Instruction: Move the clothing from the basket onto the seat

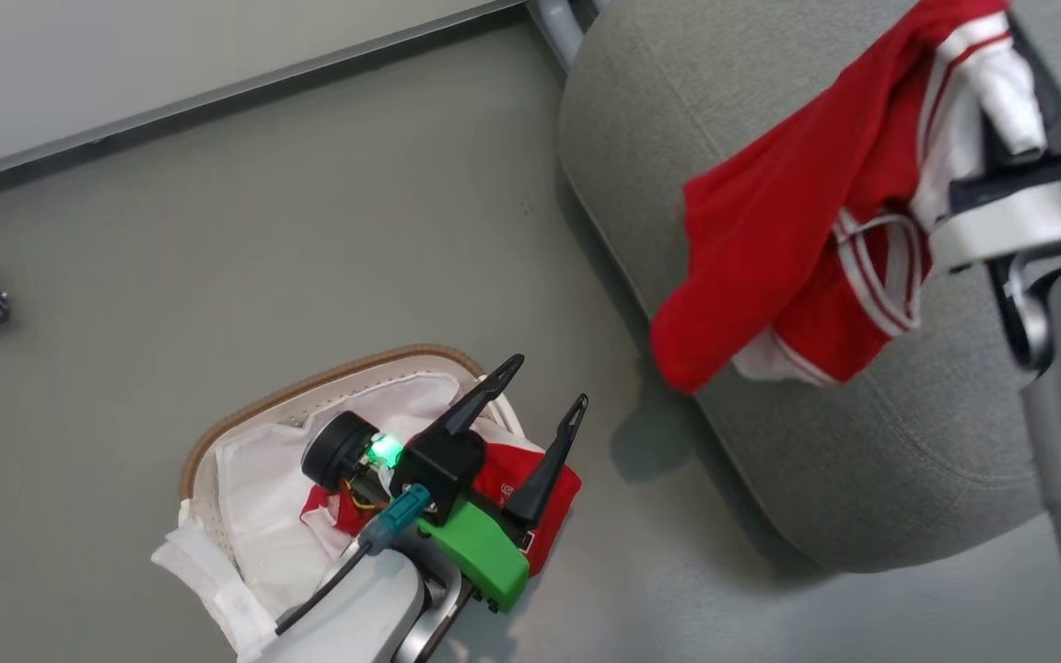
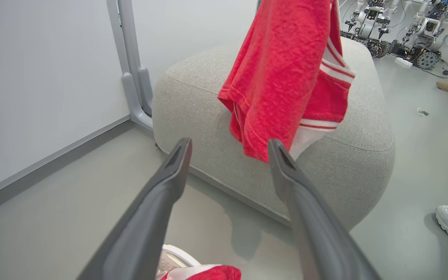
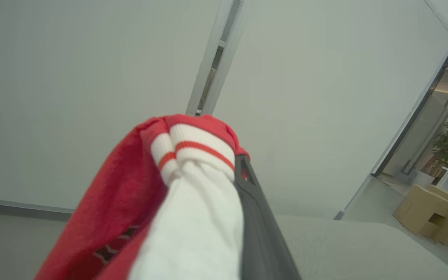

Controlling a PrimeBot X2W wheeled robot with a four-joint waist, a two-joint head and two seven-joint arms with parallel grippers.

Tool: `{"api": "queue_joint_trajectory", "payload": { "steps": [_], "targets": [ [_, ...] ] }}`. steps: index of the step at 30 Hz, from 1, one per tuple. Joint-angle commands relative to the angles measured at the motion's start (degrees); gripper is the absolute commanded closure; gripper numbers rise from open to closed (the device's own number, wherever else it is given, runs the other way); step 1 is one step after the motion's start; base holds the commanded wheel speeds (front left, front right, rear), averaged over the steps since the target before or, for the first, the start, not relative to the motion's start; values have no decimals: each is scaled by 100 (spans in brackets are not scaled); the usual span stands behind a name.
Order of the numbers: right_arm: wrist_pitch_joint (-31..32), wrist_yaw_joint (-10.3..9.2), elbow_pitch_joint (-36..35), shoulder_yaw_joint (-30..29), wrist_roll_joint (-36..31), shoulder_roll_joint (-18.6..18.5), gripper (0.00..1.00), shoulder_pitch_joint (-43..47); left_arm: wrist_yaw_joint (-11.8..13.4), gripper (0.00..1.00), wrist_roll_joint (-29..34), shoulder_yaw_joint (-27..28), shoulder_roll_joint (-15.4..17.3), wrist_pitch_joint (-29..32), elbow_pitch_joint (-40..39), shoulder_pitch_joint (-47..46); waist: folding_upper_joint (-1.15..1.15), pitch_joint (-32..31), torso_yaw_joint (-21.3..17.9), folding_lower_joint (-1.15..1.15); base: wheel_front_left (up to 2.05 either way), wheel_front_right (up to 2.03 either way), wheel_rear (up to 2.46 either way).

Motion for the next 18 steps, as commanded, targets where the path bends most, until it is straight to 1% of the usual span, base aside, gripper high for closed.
{"api": "queue_joint_trajectory", "payload": {
  "steps": [1,4,7,9,12,14,18],
  "targets": [
    [-28,-8,106,-36,-55,-162,100,-313,-3,0,43,-8,52,-10,-27,-127,-1,266,327,0,0,0,0],
    [7,-8,421,-230,-142,-671,100,-1020,11,0,102,-61,72,16,-59,-162,-1,410,523,0,0,0,0],
    [109,-8,576,-492,-148,-1022,100,-1595,39,0,146,-81,98,43,-101,-208,-1,560,693,0,0,0,0],
    [228,-8,645,-674,-196,-1322,100,-1907,65,0,199,-97,97,53,-140,-266,-1,680,830,0,0,0,0],
    [400,-9,721,-989,-313,-1895,100,-2299,52,0,251,-157,71,89,-218,-346,-1,864,1067,0,0,0,0],
    [462,-8,779,-1191,-342,-2121,100,-2443,74,0,266,-161,70,103,-269,-419,-1,1007,1189,0,0,0,0],
    [526,-8,1212,-1480,-316,-2313,100,-2268,113,0,349,-200,89,156,-335,-537,-1,1300,1340,0,0,0,0]
  ]
}}
